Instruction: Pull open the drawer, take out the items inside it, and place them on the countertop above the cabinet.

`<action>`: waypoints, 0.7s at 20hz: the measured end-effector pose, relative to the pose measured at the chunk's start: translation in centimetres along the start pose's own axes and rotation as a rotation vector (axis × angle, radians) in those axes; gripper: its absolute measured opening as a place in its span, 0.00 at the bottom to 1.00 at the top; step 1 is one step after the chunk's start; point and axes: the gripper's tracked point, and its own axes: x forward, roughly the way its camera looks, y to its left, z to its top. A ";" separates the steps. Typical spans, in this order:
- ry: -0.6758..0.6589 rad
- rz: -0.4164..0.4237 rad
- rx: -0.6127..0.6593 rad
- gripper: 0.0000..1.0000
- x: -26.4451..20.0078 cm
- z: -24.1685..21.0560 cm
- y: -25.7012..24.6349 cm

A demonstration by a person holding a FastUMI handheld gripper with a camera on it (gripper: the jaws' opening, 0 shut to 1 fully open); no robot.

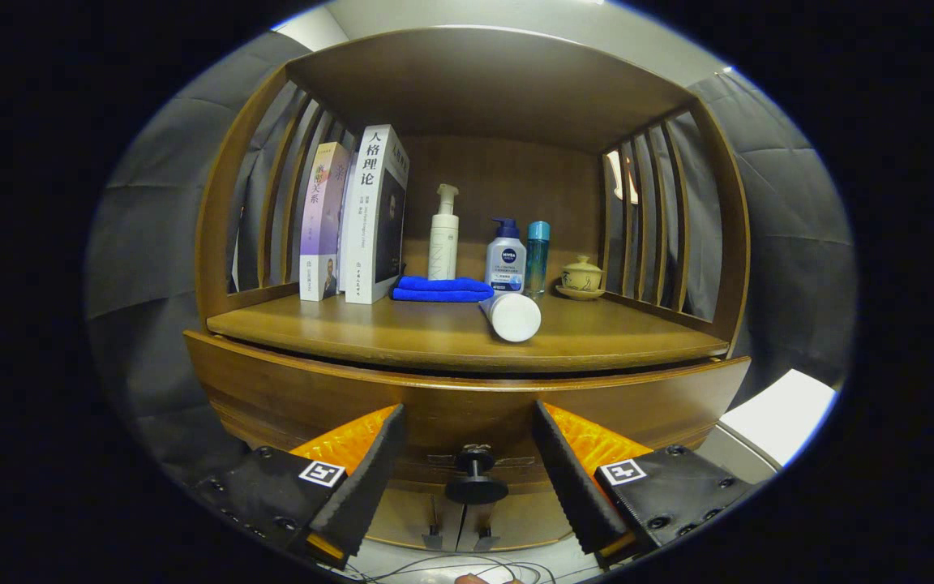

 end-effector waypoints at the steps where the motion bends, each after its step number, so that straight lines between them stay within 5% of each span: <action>1: 0.003 0.001 0.001 0.98 0.3 0.1 0.0; 14: -0.071 -0.017 -0.041 0.96 -0.7 3.0 -0.7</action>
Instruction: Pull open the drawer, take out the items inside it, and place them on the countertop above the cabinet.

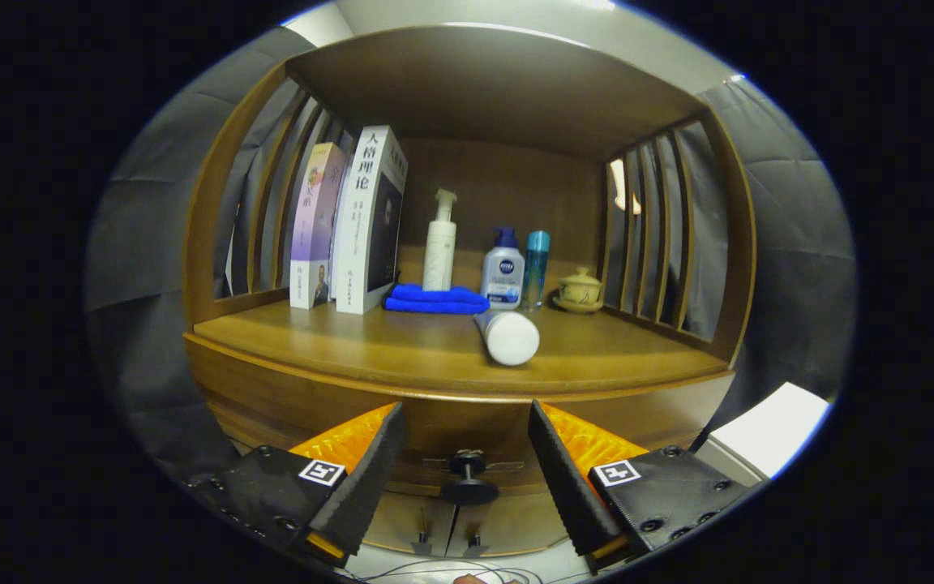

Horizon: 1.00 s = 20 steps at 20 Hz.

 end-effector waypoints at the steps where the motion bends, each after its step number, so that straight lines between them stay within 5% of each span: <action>1: -0.028 0.007 -0.007 0.96 -1.1 1.1 -0.1; 8: -0.158 0.053 0.067 0.95 -9.0 8.2 -2.0; 20: -0.177 -0.027 0.112 0.95 -17.5 8.6 -12.5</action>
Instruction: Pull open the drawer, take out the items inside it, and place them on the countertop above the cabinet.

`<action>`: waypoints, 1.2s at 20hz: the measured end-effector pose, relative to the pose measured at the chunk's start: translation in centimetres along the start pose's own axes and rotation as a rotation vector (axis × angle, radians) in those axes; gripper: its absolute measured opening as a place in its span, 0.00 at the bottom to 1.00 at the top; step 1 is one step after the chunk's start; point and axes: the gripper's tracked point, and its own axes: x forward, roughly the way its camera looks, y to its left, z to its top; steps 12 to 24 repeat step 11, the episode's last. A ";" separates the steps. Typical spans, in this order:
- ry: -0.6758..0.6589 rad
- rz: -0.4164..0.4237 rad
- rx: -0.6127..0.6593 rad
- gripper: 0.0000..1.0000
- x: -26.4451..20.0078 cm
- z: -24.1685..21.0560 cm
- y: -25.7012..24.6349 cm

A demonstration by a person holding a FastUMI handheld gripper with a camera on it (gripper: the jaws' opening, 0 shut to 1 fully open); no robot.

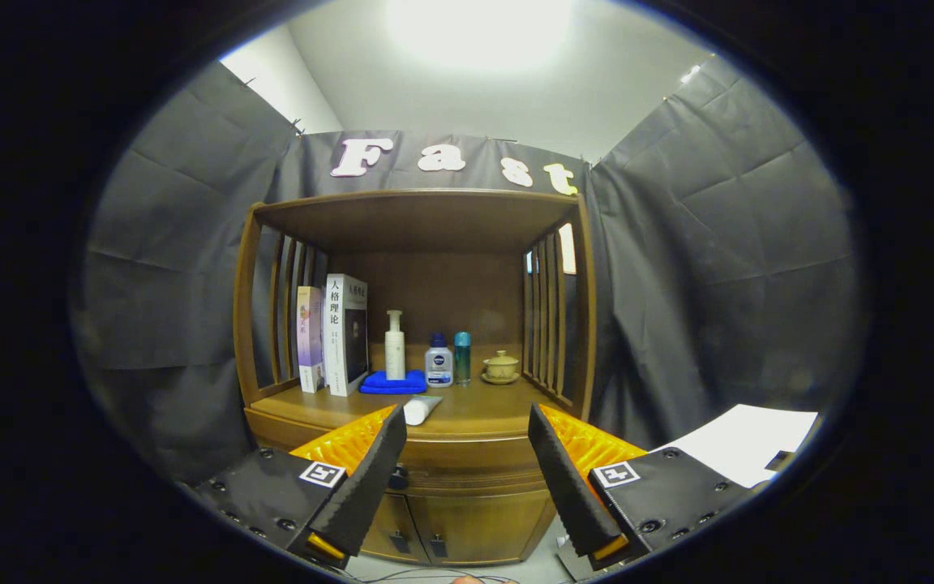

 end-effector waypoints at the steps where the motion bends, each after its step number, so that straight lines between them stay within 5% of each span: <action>1: 0.001 0.003 -0.001 0.95 -0.5 0.1 -0.3; 24: 0.033 0.057 0.029 0.95 -1.8 -0.6 1.1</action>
